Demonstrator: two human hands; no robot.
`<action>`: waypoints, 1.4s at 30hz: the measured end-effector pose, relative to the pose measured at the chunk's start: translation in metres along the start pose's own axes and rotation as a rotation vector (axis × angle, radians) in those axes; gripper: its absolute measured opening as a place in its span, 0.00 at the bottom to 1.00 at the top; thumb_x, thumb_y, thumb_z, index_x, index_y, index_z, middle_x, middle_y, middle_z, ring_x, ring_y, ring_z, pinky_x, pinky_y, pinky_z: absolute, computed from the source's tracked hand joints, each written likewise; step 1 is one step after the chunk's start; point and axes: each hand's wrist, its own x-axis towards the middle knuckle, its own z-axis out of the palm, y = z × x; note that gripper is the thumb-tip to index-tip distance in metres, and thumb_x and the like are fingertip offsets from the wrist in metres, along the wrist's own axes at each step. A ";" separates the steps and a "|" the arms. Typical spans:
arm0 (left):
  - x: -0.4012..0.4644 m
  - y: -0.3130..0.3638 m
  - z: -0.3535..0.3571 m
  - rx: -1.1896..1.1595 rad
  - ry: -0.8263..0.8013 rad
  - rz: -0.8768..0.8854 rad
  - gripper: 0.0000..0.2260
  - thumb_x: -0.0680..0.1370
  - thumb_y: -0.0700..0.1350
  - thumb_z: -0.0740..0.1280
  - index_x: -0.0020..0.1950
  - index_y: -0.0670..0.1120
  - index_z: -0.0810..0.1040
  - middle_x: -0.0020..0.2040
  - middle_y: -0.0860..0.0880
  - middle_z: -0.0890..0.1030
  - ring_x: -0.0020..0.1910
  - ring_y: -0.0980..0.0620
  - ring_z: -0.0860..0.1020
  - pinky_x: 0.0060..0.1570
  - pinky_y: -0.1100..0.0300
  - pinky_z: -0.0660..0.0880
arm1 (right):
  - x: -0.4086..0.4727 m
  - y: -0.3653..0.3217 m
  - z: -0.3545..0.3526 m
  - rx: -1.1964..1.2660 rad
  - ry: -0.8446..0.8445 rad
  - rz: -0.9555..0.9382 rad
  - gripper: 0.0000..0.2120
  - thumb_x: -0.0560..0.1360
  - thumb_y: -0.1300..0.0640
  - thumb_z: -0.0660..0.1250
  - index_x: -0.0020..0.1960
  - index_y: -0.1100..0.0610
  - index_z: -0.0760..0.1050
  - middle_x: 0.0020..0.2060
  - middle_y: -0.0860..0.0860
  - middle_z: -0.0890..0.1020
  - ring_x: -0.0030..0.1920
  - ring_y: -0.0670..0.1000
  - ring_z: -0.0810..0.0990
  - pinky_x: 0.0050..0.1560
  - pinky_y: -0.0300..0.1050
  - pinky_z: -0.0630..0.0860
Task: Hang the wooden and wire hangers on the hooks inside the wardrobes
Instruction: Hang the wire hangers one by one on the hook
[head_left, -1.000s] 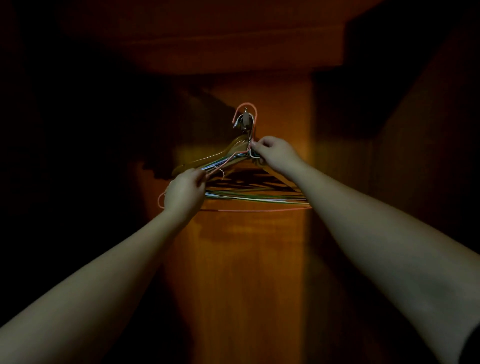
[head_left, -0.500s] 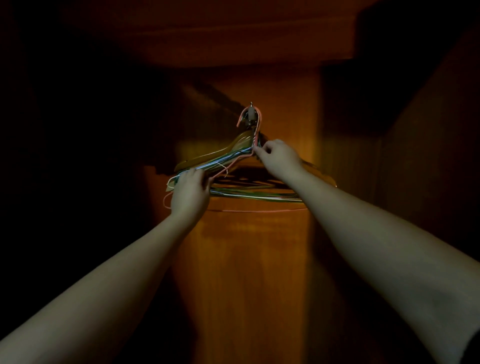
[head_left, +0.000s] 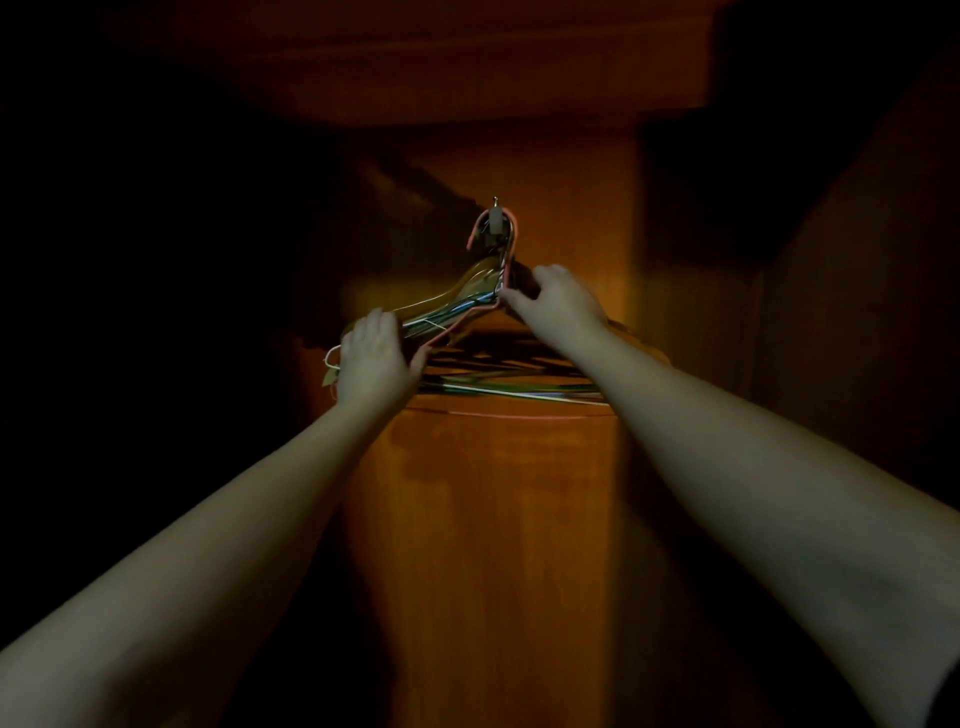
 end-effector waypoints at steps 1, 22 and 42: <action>0.003 -0.002 0.001 -0.019 -0.025 0.007 0.29 0.77 0.56 0.67 0.72 0.42 0.65 0.71 0.43 0.69 0.71 0.44 0.67 0.72 0.47 0.63 | -0.002 0.003 0.000 0.003 0.023 -0.022 0.22 0.78 0.40 0.62 0.60 0.57 0.73 0.54 0.52 0.74 0.53 0.52 0.73 0.45 0.45 0.69; 0.016 -0.011 0.004 -0.065 -0.204 0.092 0.18 0.83 0.55 0.55 0.68 0.49 0.72 0.59 0.47 0.79 0.54 0.49 0.78 0.47 0.55 0.75 | -0.026 0.062 0.005 -0.135 -0.209 -0.077 0.38 0.77 0.33 0.56 0.79 0.52 0.52 0.75 0.52 0.64 0.72 0.55 0.67 0.67 0.55 0.71; 0.009 -0.012 -0.012 -0.035 -0.273 0.032 0.26 0.83 0.57 0.52 0.78 0.46 0.59 0.76 0.44 0.64 0.75 0.44 0.61 0.74 0.47 0.58 | -0.038 0.037 -0.025 -0.167 -0.329 0.075 0.39 0.78 0.38 0.60 0.80 0.55 0.47 0.78 0.54 0.57 0.76 0.57 0.60 0.73 0.55 0.61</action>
